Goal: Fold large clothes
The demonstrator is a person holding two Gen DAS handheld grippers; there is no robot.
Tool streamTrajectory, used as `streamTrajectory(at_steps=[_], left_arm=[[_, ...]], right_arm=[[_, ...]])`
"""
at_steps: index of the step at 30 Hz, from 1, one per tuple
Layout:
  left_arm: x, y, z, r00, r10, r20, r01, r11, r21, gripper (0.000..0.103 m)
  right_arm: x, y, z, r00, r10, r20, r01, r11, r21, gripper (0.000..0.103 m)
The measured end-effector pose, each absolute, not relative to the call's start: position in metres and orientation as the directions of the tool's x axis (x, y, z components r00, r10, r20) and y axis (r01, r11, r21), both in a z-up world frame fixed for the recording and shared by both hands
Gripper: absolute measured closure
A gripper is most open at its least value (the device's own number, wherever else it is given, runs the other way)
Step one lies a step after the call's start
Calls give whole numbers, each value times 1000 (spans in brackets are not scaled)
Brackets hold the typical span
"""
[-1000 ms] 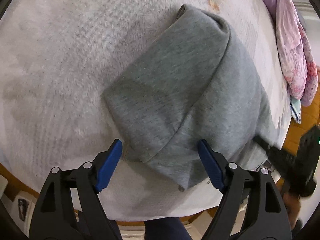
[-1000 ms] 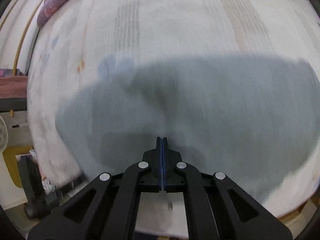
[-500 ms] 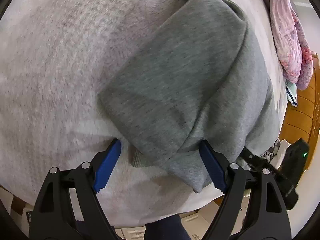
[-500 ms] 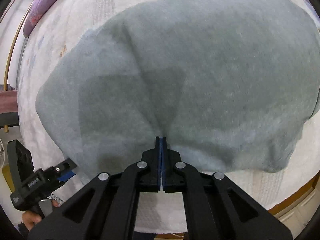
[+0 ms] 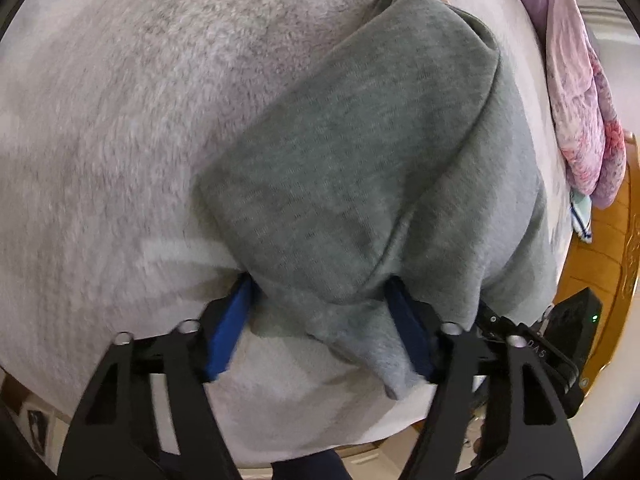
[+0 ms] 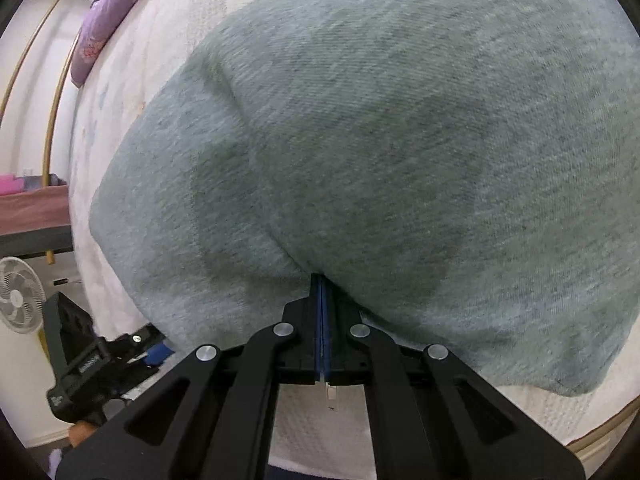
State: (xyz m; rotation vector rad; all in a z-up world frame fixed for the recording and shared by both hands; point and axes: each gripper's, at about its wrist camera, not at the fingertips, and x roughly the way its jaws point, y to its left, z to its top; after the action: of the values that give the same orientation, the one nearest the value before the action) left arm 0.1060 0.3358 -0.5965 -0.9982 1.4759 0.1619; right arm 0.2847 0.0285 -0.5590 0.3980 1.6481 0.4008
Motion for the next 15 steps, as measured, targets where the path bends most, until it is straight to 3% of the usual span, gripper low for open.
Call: streamTrajectory(at_steps=[2, 5, 8, 10, 12, 15], left_arm=[[107, 332, -598, 180, -487, -855, -668, 577, -470, 52], [111, 325, -598, 207, -486, -849, -666, 566, -486, 85], [119, 310, -578, 253, -461, -850, -633, 586, -506, 87], [118, 309, -561, 283, -475, -833, -623, 569, -536, 87], [118, 309, -542, 304, -476, -825, -604, 574, -553, 87], [117, 314, -521, 327, -481, -813, -586, 572, -574, 89]], right_arm=[[289, 19, -559, -114, 496, -861, 33, 868, 495, 103], [279, 17, -548, -120, 519, -847, 30, 854, 519, 101], [279, 6, -537, -128, 515, -847, 32, 856, 516, 99], [273, 6, -531, -126, 584, -802, 101, 812, 575, 91], [258, -3, -524, -98, 678, -729, 247, 726, 642, 73], [228, -14, -528, -11, 802, -598, 482, 528, 699, 55]])
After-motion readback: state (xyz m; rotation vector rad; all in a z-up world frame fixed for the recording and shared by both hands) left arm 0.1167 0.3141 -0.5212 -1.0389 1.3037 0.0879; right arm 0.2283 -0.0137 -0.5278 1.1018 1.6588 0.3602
